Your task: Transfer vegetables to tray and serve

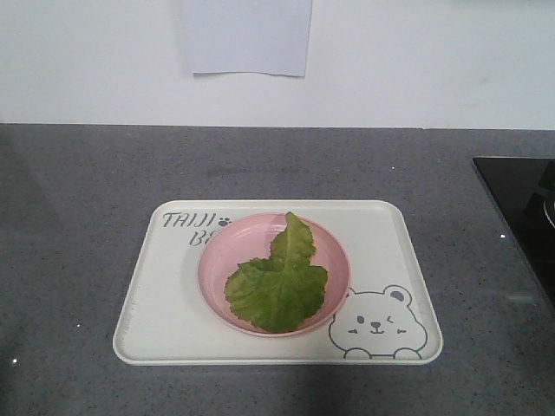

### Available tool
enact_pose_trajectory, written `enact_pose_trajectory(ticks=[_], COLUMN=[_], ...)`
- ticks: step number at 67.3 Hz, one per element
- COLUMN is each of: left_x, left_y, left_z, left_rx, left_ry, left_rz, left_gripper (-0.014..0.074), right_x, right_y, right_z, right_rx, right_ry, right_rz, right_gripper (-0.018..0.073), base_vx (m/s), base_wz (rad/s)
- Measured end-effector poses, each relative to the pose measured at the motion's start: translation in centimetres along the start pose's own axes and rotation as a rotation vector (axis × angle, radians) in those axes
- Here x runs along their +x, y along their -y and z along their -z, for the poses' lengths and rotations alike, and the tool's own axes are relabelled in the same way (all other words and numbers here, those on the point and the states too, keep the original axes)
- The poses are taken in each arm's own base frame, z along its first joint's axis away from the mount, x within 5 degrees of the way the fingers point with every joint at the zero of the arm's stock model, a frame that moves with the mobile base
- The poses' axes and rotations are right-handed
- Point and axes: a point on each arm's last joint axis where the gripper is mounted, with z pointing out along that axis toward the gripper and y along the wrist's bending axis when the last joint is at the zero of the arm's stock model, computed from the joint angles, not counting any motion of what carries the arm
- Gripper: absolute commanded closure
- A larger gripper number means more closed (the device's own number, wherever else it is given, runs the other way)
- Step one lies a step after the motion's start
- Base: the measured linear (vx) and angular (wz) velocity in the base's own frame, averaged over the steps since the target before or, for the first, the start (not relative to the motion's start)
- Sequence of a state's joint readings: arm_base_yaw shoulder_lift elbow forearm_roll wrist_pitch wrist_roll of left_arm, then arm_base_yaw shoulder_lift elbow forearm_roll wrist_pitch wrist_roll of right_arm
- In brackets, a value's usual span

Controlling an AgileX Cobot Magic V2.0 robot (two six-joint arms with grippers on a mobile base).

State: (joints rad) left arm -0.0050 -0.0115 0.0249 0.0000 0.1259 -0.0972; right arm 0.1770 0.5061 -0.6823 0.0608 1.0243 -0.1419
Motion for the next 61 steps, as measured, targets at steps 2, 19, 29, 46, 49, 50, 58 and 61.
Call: enact_pose_trajectory(ticks=[2, 19, 29, 46, 49, 50, 58, 61], left_x=[-0.02, -0.25, -0.72, -0.91, -0.91, -0.91, -0.91, -0.91], left_y=[0.01, 0.11, 0.17, 0.19, 0.19, 0.19, 0.19, 0.19], left_z=[0.0, 0.0, 0.03, 0.05, 0.05, 0.05, 0.05, 0.05], left_rx=[0.002, 0.018, 0.026, 0.028, 0.028, 0.028, 0.028, 0.028], left_ry=[0.002, 0.028, 0.079, 0.1, 0.1, 0.1, 0.1, 0.1], left_rz=[0.0, 0.0, 0.001, 0.001, 0.001, 0.001, 0.001, 0.001], left_gripper=[0.0603, 0.0603, 0.0603, 0.0603, 0.0603, 0.0603, 0.0603, 0.0603], right_x=[0.02, 0.05, 0.05, 0.05, 0.06, 0.06, 0.06, 0.06], right_y=[0.0, -0.01, -0.01, -0.01, -0.01, -0.01, -0.01, -0.01], right_z=[0.03, 0.05, 0.05, 0.05, 0.05, 0.05, 0.05, 0.05], right_rx=[0.001, 0.0, 0.0, 0.0, 0.0, 0.0, 0.0, 0.0], right_ry=[0.0, -0.001, -0.001, -0.001, -0.002, -0.002, -0.002, -0.002], right_rz=[0.001, 0.0, 0.0, 0.0, 0.0, 0.0, 0.0, 0.0], right_gripper=[0.0567, 0.0567, 0.0567, 0.0567, 0.0567, 0.0567, 0.0567, 0.0567], base_vx=[0.0, 0.0, 0.0, 0.0, 0.0, 0.0, 0.0, 0.0], base_wz=[0.0, 0.0, 0.0, 0.0, 0.0, 0.0, 0.0, 0.0])
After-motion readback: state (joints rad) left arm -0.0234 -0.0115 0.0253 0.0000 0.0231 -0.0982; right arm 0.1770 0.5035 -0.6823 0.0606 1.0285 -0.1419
